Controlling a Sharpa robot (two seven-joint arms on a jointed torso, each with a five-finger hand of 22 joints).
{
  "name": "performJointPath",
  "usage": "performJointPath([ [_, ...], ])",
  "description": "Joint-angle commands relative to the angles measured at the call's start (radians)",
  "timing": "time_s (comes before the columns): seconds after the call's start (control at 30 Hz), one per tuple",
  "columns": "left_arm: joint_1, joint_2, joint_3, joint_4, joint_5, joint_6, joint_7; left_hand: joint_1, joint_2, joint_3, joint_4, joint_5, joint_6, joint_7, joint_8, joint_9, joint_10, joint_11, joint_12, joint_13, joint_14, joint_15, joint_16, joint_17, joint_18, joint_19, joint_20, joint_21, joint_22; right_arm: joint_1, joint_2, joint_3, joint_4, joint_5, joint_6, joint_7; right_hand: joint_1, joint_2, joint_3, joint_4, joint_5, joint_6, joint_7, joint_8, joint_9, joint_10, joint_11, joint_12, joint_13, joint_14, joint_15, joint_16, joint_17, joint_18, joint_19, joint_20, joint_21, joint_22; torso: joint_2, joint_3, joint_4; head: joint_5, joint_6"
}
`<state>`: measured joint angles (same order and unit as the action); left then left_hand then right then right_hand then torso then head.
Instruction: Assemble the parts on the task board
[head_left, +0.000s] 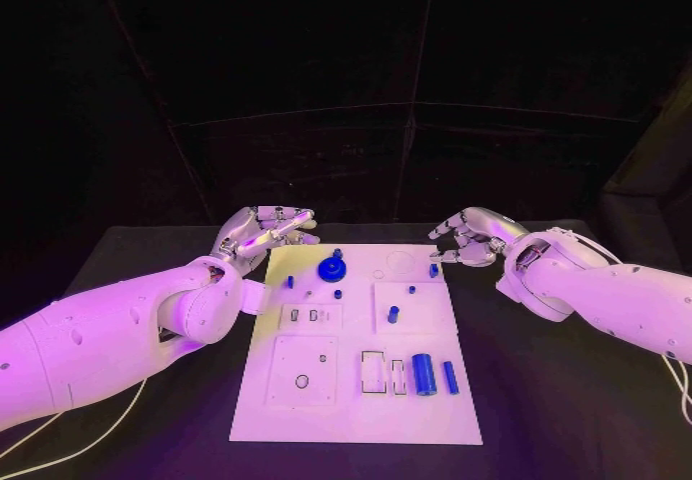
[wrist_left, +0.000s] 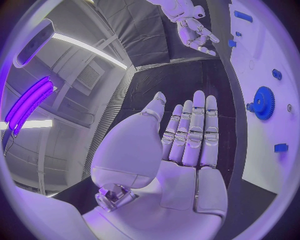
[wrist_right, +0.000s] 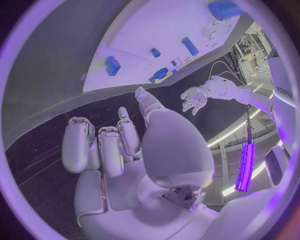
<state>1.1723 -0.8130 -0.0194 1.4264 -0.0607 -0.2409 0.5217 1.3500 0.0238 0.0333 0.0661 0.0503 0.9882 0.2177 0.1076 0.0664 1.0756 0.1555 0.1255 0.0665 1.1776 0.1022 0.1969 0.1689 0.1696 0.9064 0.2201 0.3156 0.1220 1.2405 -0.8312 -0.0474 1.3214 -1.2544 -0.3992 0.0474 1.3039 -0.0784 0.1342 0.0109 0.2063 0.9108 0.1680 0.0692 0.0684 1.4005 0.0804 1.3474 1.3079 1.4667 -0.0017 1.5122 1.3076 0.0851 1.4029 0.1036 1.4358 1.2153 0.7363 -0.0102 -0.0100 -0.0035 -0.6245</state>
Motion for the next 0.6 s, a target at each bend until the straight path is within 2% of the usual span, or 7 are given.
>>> performJointPath([
  [0.03,0.001,0.004,0.000,-0.003,-0.003,0.013,0.006,-0.006,0.000,-0.005,-0.001,0.000,0.006,-0.001,-0.004,0.000,0.004,0.002,-0.004,-0.001,0.001,0.003,-0.004,0.002,0.015,0.009,0.001,-0.005,-0.002,0.000,0.006,0.000,-0.023,0.036,0.046,0.058,0.011,-0.002,0.000,-0.007,0.003,0.003,-0.001,-0.003,0.000,-0.003,-0.004,-0.006,0.002,0.071,0.001,0.003,0.093,-0.014,0.001,0.002,0.004,0.000,0.002,-0.0009,0.0014,-0.005,-0.001],
  [0.13,0.000,0.008,0.000,-0.006,-0.003,0.014,0.006,-0.006,0.000,-0.005,-0.001,0.000,0.006,-0.001,-0.004,0.000,0.004,0.002,-0.004,-0.001,0.001,0.003,-0.004,0.002,0.015,0.009,0.001,-0.005,-0.002,-0.003,0.013,0.000,-0.046,0.037,0.059,0.063,0.016,-0.001,0.001,-0.011,0.003,0.002,-0.001,-0.004,0.000,-0.004,-0.003,-0.007,0.001,0.071,0.001,0.003,0.093,-0.014,0.000,0.002,0.003,-0.001,0.000,-0.0034,0.0030,-0.010,-0.004],
  [0.27,0.000,0.011,-0.001,-0.009,-0.003,0.015,0.006,-0.006,0.000,-0.005,-0.001,0.000,0.006,-0.001,-0.004,0.000,0.004,0.002,-0.004,-0.001,0.001,0.003,-0.004,0.002,0.015,0.009,0.001,-0.005,-0.002,-0.009,0.020,0.000,-0.069,0.038,0.075,0.065,0.021,0.001,0.002,-0.015,0.002,0.001,-0.001,-0.003,0.000,-0.004,-0.003,-0.008,0.001,0.071,0.001,0.003,0.092,-0.014,0.000,0.002,0.003,-0.001,0.000,-0.0044,0.0051,-0.012,-0.007],
  [0.6,-0.001,0.012,-0.002,-0.014,-0.003,0.013,0.005,-0.005,0.001,-0.005,-0.002,0.000,0.007,-0.001,-0.004,0.000,0.004,0.002,-0.004,0.000,0.001,0.003,-0.005,0.002,0.015,0.009,0.001,-0.005,-0.002,-0.039,0.020,0.000,-0.085,0.038,0.104,0.072,0.027,0.002,0.004,-0.020,0.000,0.002,-0.001,-0.003,0.000,-0.004,-0.003,-0.008,0.002,0.071,0.001,0.002,0.091,-0.013,-0.001,0.002,0.003,-0.003,0.000,-0.0043,0.0034,-0.008,-0.014],
])
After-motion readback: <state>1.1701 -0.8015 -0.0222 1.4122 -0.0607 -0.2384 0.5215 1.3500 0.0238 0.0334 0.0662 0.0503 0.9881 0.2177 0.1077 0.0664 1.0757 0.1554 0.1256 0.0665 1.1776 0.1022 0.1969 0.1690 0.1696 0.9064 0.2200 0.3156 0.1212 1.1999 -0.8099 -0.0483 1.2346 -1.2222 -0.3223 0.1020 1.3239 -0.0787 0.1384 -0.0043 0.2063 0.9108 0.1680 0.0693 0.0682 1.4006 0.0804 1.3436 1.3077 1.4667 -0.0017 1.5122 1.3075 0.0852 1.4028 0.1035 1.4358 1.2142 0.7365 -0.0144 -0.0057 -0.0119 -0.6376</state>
